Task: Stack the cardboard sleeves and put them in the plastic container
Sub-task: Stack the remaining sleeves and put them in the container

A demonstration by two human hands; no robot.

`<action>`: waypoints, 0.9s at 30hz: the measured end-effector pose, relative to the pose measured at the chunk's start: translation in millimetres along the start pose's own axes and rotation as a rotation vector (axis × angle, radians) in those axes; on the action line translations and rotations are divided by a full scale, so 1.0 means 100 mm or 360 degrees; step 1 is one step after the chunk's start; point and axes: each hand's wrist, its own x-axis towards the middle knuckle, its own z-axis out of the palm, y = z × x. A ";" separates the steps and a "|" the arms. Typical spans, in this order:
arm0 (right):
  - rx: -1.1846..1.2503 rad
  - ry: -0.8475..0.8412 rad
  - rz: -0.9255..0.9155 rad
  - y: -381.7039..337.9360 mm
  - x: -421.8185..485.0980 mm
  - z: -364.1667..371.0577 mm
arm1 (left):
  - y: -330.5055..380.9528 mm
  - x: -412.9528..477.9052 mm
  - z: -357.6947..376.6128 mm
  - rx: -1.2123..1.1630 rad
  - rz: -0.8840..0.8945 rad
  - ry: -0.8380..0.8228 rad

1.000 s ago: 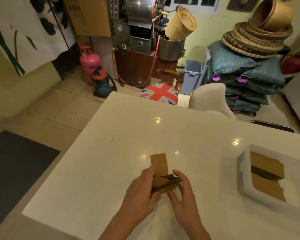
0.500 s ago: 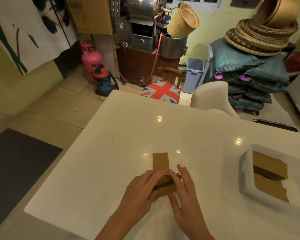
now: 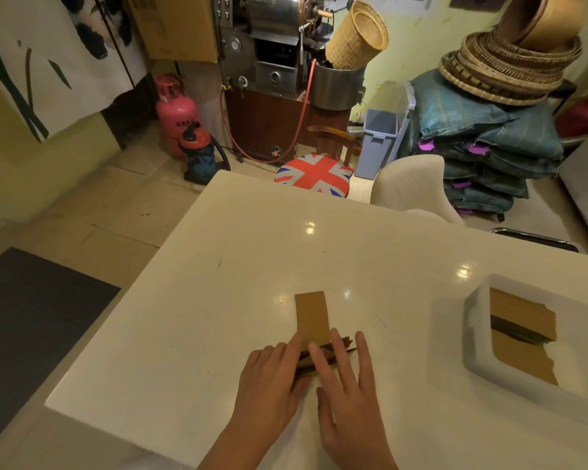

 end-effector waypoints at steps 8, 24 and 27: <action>0.0300 0.0470 0.0106 0.07 0.08 -0.04 | -0.04 -0.03 0.13 0.0111 -0.0011 0.0002; 0.2048 0.0732 0.1390 0.62 0.50 -0.63 | -0.09 0.13 0.01 -0.0084 0.0030 0.0071; 0.2166 0.0763 0.1550 0.61 0.54 -0.56 | -0.08 0.12 0.04 -0.0074 0.0040 0.0089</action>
